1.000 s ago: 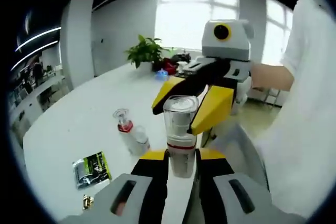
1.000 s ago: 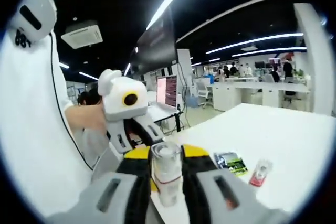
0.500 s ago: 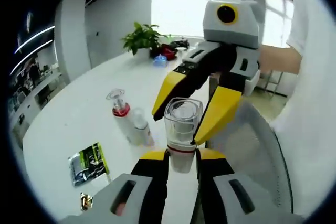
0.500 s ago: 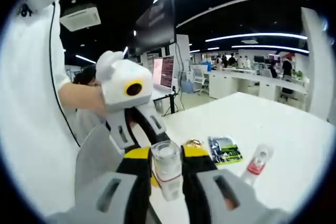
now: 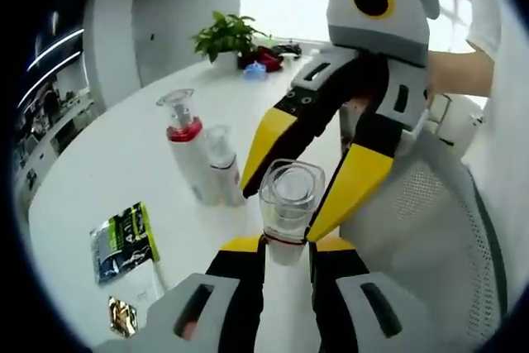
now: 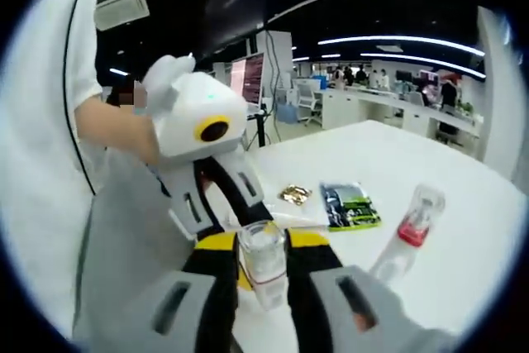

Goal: Arrange the skincare products in the storage area until every visible bottle or jar stands upright without overlapping.

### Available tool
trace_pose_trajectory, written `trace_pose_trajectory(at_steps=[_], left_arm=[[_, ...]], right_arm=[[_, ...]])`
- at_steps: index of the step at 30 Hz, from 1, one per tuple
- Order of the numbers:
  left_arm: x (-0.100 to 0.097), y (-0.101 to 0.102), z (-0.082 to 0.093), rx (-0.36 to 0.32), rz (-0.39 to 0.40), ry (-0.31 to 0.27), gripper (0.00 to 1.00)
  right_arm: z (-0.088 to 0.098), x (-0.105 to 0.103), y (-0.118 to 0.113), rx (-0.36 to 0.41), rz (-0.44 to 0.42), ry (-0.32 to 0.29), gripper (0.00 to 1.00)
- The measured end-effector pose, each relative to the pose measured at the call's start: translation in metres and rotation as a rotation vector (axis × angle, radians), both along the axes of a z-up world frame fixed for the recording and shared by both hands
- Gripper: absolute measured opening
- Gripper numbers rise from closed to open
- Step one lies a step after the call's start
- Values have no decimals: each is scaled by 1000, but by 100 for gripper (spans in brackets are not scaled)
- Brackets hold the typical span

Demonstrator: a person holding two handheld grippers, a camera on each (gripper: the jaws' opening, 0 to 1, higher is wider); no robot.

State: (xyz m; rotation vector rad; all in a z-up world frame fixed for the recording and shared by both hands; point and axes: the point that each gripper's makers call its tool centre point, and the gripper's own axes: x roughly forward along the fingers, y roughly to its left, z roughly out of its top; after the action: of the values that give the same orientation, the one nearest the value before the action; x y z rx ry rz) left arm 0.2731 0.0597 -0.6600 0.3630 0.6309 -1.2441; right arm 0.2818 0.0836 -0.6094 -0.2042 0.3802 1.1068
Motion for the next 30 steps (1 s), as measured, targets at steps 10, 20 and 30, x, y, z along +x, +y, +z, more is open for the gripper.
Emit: trace_pose_trajectory(at_steps=[10, 20, 30], left_arm=[[15, 1, -25, 35, 14, 7, 17], [22, 2, -33, 75, -14, -11, 17], [25, -1, -35, 79, -37, -18, 16]], right_arm=[[-23, 13, 2, -36, 3, 17, 21], [-31, 20, -3, -12, -33, 47, 22], [-27, 28, -4, 23, -63, 44, 24]])
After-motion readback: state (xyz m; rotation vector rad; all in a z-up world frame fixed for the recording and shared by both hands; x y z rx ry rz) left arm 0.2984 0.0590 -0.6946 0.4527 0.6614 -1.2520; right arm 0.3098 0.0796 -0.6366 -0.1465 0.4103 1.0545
